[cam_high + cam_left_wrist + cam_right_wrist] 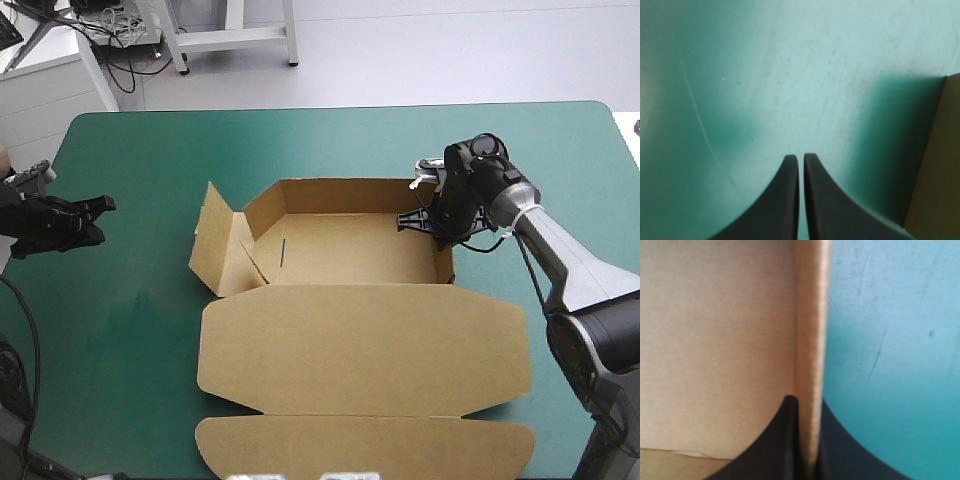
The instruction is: Fold the box
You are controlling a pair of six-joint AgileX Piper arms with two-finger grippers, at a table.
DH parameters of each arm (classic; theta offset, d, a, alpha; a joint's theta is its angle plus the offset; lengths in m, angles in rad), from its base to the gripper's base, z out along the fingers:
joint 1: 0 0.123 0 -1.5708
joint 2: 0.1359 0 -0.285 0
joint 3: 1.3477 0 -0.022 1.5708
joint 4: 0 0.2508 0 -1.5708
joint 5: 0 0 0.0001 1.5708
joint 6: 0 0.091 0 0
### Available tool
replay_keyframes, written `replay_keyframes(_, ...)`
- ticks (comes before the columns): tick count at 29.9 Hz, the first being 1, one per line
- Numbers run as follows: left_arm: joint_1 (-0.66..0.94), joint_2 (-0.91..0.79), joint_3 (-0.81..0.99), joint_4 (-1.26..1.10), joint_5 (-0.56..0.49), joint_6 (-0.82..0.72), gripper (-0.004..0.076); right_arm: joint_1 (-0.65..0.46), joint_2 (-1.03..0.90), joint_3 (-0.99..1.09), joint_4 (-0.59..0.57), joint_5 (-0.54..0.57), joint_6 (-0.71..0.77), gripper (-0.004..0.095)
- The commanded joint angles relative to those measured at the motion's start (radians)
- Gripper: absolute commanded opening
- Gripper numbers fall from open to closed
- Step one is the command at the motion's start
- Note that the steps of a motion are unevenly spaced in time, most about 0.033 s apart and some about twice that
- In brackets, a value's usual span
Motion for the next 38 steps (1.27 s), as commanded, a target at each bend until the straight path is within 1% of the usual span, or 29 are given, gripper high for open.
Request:
replay_keyframes(1,0.004,-0.046,-0.024,-0.038,-0.034,0.018,0.0015,-0.002,-0.108,-0.061,-0.005,0.047,-0.02,-0.0015)
replay_keyframes(4,0.004,-0.046,-0.024,-0.038,-0.05,0.02,0.0015,-0.002,-0.166,-0.099,-0.005,0.047,-0.03,-0.0015)
replay_keyframes(7,0.004,-0.046,-0.024,-0.038,-0.062,0.068,0.0015,-0.002,-0.244,-0.129,-0.005,0.047,-0.032,-0.0015)
replay_keyframes(15,0.004,-0.044,-0.024,-0.033,-0.062,0.098,0.0015,-0.002,-0.408,-0.134,-0.003,0.047,-0.048,-0.0014)
replay_keyframes(20,0.004,-0.044,-0.024,-0.039,-0.019,0.146,0.0015,-0.002,-0.429,-0.134,0.008,0.047,-0.068,-0.0015)
replay_keyframes(25,0.004,-0.044,-0.024,-0.039,-0.02,0.144,0.0018,-0.002,-0.426,-0.134,0.008,0.029,-0.07,-0.0015)
replay_keyframes(27,0.004,-0.044,-0.024,-0.037,-0.017,0.144,0.0038,-0.002,-0.426,-0.134,0.014,0.023,-0.085,-0.0015)
replay_keyframes(29,0.004,-0.044,-0.024,-0.037,-0.002,0.144,0.0095,-0.002,-0.426,-0.134,0.014,0.025,-0.104,-0.0015)
replay_keyframes(30,0.004,-0.044,-0.024,-0.037,0.007,0.144,0.0139,-0.002,-0.426,-0.134,0.014,0.025,-0.106,-0.0015)
replay_keyframes(33,0.004,-0.044,-0.024,-0.037,0.023,0.146,0.0321,-0.002,-0.426,-0.134,0.014,0.025,-0.106,-0.0015)
replay_keyframes(35,0.004,-0.044,-0.024,-0.037,0.025,0.146,0.0466,-0.002,-0.426,-0.134,0.014,0.025,-0.106,-0.0015)
replay_keyframes(37,0.004,-0.044,-0.024,-0.037,0.033,0.137,0.0552,-0.002,-0.426,-0.134,0.022,0.025,-0.106,-0.0015)
replay_keyframes(38,0.004,-0.044,-0.024,-0.037,0.046,0.137,0.0571,-0.002,-0.426,-0.134,0.028,0.025,-0.106,-0.0015)
